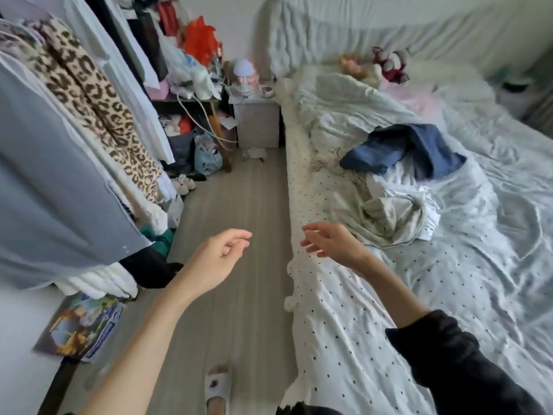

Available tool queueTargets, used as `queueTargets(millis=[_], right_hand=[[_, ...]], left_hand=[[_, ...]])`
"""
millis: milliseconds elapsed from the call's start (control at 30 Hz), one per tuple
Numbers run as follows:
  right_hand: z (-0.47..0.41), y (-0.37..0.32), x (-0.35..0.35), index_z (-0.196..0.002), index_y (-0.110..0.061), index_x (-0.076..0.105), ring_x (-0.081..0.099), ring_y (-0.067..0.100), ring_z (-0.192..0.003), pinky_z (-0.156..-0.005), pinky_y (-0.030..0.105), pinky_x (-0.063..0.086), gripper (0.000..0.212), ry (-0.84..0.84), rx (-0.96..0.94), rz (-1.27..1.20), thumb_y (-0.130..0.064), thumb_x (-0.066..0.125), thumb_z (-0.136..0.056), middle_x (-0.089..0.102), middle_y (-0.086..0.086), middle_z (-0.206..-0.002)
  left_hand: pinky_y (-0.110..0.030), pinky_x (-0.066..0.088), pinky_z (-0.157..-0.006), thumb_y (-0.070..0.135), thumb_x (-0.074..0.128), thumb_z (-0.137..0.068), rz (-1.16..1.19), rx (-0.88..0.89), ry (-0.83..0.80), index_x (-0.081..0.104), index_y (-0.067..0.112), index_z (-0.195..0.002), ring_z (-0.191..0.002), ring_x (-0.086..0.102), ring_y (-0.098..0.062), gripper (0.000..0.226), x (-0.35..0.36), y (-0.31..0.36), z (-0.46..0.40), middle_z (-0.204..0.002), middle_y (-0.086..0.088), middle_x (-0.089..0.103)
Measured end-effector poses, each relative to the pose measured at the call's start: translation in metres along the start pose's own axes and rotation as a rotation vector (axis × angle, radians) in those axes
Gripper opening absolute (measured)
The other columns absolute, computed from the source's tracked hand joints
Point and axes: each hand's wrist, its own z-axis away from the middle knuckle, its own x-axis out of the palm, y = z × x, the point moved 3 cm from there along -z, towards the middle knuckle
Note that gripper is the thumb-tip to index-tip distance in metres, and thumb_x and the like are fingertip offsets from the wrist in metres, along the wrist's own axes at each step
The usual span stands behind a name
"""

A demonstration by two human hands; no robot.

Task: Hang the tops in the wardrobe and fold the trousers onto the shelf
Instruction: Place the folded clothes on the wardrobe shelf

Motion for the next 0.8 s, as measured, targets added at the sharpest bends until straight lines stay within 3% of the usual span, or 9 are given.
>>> queueTargets(millis=[233, 433, 600, 800], right_hand=[[-0.048, -0.014, -0.014, -0.127, -0.009, 0.055, 0.064, 0.016, -0.086, -0.083, 0.033, 0.052, 0.032, 0.292, 0.136, -0.104, -0.022, 0.048, -0.098, 0.069, 0.008, -0.104], [-0.086, -0.023, -0.048, -0.125, -0.008, 0.056, 0.066, 0.019, -0.088, -0.078, 0.025, 0.051, 0.032, 0.496, 0.202, -0.131, -0.022, 0.049, -0.097, 0.069, 0.007, -0.102], [-0.120, 0.005, -0.087, -0.124, -0.008, 0.057, 0.064, 0.013, -0.084, -0.072, 0.017, 0.049, 0.031, 0.599, 0.283, -0.157, -0.021, 0.051, -0.097, 0.068, 0.002, -0.094], [-0.187, 0.073, -0.155, -0.122, -0.010, 0.061, 0.064, 0.023, -0.094, -0.087, 0.034, 0.052, 0.030, 0.695, 0.417, -0.145, -0.023, 0.052, -0.096, 0.069, 0.009, -0.107]], left_hand=[[-0.026, 0.047, -0.091, 0.026, 0.042, -0.099, -0.086, 0.180, -0.281, 0.053, 0.046, -0.101, -0.102, 0.061, -0.003, 0.023, -0.036, 0.006, -0.124, -0.107, 0.017, 0.062], [-0.027, 0.047, -0.093, 0.021, 0.045, -0.098, -0.123, 0.296, -0.461, 0.054, 0.039, -0.101, -0.100, 0.061, -0.008, 0.021, -0.021, 0.034, -0.223, -0.101, 0.015, 0.063], [-0.025, 0.046, -0.095, 0.023, 0.046, -0.098, -0.127, 0.323, -0.638, 0.054, 0.037, -0.107, -0.104, 0.058, -0.006, 0.019, 0.022, 0.046, -0.290, -0.110, 0.011, 0.063], [-0.012, 0.041, -0.079, 0.023, 0.045, -0.098, -0.205, 0.315, -0.735, 0.055, 0.033, -0.111, -0.104, 0.056, -0.005, 0.019, 0.089, 0.059, -0.400, -0.111, 0.010, 0.061]])
